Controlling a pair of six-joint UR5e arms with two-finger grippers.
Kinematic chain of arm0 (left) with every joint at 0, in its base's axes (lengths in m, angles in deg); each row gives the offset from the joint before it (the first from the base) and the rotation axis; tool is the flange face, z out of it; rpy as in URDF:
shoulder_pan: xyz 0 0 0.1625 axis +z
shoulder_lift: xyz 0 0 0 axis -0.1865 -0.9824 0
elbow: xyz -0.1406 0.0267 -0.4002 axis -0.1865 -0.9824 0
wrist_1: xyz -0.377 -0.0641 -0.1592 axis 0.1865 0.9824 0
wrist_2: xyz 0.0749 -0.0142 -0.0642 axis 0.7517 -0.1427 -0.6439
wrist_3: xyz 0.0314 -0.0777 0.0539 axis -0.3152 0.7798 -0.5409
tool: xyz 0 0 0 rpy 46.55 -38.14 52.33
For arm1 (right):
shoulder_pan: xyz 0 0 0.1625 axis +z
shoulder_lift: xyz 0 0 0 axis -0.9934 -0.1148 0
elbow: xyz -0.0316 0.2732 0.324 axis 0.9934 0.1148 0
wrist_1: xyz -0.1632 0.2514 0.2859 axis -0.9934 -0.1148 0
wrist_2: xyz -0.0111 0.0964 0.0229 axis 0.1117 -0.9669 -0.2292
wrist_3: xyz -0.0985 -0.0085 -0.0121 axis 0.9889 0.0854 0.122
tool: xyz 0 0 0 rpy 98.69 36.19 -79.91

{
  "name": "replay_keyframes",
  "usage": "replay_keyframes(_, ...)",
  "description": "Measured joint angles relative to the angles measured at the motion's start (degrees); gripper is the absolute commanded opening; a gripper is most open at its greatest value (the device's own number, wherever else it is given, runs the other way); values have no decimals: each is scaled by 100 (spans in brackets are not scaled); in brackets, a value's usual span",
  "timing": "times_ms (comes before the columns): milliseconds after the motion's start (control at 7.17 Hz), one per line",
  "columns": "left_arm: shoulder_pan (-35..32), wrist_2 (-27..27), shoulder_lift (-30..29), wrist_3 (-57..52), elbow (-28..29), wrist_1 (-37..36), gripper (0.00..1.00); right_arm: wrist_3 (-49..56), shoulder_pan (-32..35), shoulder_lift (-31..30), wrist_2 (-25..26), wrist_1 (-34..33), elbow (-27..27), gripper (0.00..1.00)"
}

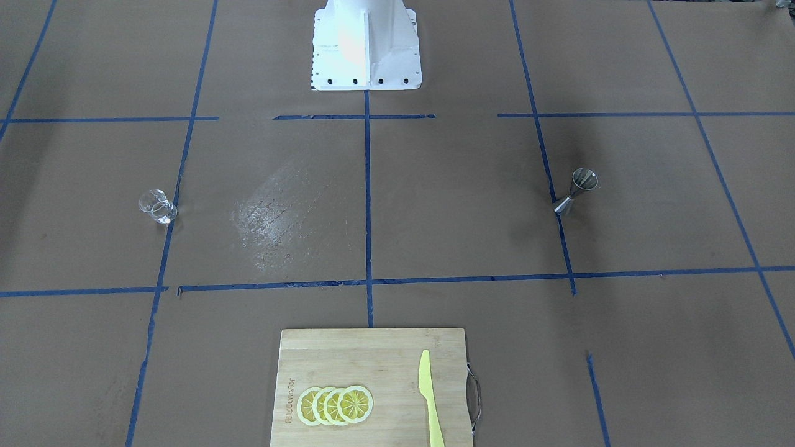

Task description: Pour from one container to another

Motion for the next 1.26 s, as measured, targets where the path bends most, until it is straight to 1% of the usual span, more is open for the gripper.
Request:
replay_keyframes(279, 6, -42, 16, 25, -89, -8, 100, -11, 17, 3, -1, 0, -1, 100)
replay_keyframes(418, 12, -53, 21, 52, -283, -7, 100, -17, 29, 11, 1, 0, -4, 100)
replay_keyframes(697, 119, -52, 23, 286, -932, -7, 100, -45, 37, 22, 11, 0, -19, 100)
replay_keyframes(837, 388, -33, 22, 785, -1360, -6, 100, -131, 39, 22, 16, 0, -32, 100)
replay_keyframes(976, 815, -12, 49, 1492, -1852, -5, 100, -220, 38, 31, 64, 0, -54, 100)
replay_keyframes(1116, 1334, 27, 97, 2356, -2337, 7, 100, -259, 34, 57, 170, -2, -79, 100)
replay_keyframes(1255, 1880, 183, 136, 3212, -2792, 24, 100, -271, 24, 112, 245, -9, -100, 100)
